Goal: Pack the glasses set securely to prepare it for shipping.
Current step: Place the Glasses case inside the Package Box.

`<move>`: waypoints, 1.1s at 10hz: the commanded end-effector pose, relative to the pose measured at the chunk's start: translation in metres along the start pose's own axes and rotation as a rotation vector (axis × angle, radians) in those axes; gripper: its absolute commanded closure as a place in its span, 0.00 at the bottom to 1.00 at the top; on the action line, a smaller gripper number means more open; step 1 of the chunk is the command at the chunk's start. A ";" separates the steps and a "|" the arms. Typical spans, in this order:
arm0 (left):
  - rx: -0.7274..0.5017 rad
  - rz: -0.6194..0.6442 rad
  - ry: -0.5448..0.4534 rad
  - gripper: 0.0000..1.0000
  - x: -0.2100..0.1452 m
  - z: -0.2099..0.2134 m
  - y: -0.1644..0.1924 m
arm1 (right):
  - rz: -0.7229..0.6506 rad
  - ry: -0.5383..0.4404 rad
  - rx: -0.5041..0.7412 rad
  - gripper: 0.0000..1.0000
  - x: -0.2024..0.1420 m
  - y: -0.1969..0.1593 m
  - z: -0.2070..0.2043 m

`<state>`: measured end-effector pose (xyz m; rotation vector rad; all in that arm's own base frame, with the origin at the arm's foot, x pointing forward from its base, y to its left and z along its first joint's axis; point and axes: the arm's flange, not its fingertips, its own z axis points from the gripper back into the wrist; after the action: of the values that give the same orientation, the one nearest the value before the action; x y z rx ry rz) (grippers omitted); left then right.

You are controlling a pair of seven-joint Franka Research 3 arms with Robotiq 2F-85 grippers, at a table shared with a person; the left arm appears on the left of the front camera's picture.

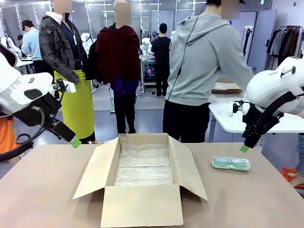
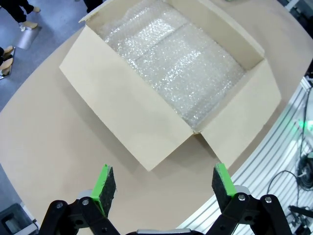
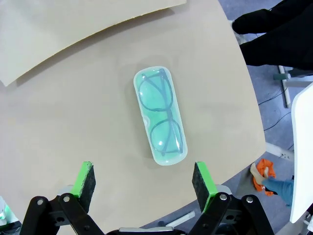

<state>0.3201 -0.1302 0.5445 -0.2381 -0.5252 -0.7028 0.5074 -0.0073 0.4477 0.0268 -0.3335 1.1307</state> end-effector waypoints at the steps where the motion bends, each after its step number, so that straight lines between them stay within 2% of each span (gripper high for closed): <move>1: 0.001 -0.003 -0.011 0.00 0.001 0.000 0.001 | 0.001 -0.002 0.002 0.00 0.001 0.000 0.000; 3: 0.001 -0.003 -0.011 0.00 0.001 0.000 0.001 | 0.101 0.016 0.062 0.00 0.004 -0.014 -0.015; 6: 0.001 -0.003 -0.011 0.00 0.001 0.000 0.001 | 0.192 0.107 0.145 0.00 0.010 -0.040 -0.053; 11: 0.001 -0.003 -0.011 0.00 0.001 0.000 0.001 | 0.141 0.138 0.193 0.00 0.012 -0.059 -0.101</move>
<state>0.3204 -0.1302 0.5451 -0.2353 -0.5262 -0.7019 0.5841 -0.0046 0.3625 0.1056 -0.1293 1.3007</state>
